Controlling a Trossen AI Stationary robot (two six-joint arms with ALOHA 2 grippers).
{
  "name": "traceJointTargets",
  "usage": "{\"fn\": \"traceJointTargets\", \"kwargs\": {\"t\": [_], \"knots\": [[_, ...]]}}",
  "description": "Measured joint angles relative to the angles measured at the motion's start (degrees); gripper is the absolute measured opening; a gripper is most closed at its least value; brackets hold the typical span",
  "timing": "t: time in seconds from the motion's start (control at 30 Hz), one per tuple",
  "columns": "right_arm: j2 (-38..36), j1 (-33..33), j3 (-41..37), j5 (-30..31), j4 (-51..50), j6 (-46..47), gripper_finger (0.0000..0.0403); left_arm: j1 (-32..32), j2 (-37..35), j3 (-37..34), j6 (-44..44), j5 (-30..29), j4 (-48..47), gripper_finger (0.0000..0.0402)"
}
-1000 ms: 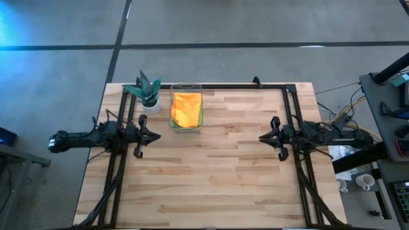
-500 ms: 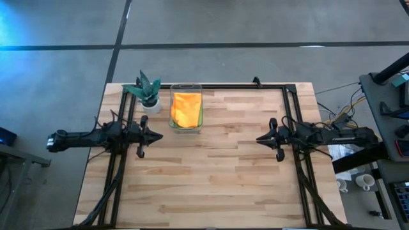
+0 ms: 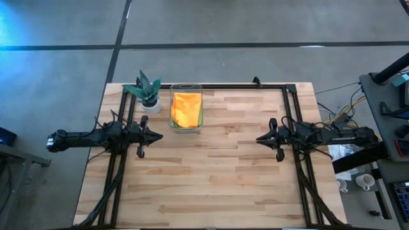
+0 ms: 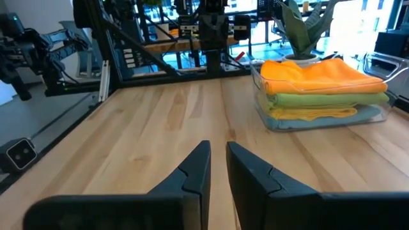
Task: Fold microfiber towels
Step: Return to Home Position
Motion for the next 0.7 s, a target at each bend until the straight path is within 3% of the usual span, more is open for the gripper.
{"fn": "traceJointTargets", "kwargs": {"t": [0.7], "knots": [[-0.02,0.0,0.0,-0.01,0.0,0.35,0.0049,-0.02,0.28,0.0,0.03,0.0,-0.02,0.0003]]}}
